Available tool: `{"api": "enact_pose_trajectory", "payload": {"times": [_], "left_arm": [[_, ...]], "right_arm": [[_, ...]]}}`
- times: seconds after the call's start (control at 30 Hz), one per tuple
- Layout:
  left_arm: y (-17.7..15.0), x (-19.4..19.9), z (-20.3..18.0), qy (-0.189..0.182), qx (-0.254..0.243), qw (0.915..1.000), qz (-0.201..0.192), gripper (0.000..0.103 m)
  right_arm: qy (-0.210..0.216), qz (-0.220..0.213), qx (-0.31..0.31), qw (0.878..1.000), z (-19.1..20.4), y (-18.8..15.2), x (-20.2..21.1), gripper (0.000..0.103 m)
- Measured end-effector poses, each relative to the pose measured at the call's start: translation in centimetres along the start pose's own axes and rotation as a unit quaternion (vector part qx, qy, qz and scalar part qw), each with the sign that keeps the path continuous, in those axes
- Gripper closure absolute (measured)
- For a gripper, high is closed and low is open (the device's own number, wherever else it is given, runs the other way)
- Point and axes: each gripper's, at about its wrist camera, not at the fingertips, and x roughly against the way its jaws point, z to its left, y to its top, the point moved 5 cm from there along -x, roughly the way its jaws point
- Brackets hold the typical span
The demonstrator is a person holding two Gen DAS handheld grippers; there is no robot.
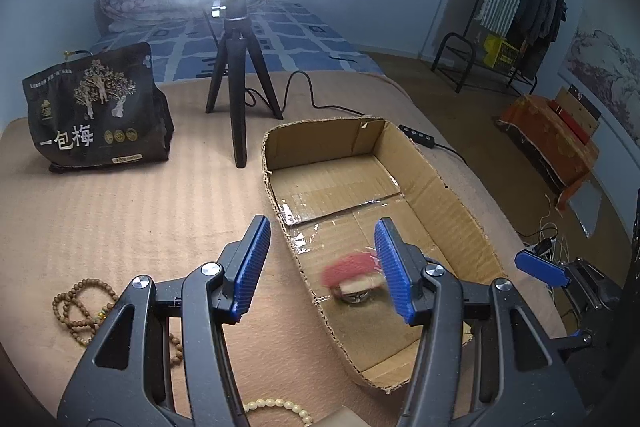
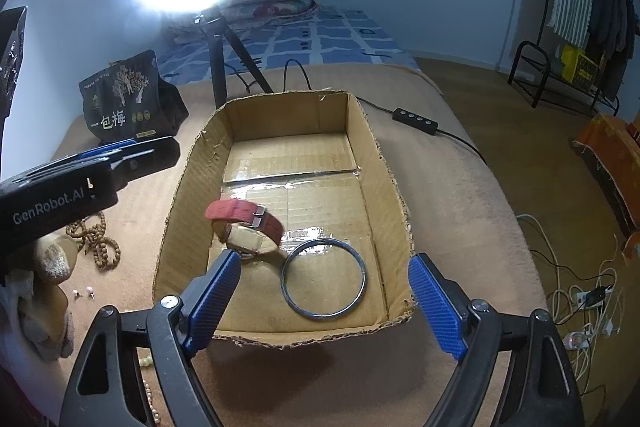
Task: Organize jewelry
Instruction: 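Open left tool to drop the watch while right tool drops the bangle into the box, then move left tool to the green jade pendant while right tool approaches the yellow bead bracelet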
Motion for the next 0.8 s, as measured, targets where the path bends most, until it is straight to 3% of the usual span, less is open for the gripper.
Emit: {"api": "enact_pose_trajectory", "payload": {"times": [0.33, 0.8], "left_arm": [[0.3, 3.8, 1.8, 0.016, -0.013, 0.9996, -0.018, 0.047], [0.0, 10.2, 9.5, 0.059, 0.0, 0.9977, -0.034, 0.047]], "right_arm": [[0.002, -0.019, 0.002, 1.0, 0.6, 0.8, 2.4, 0.015], [0.041, -0.037, 0.035, 0.998, 4.6, 0.4, 5.2, 0.015]]}}
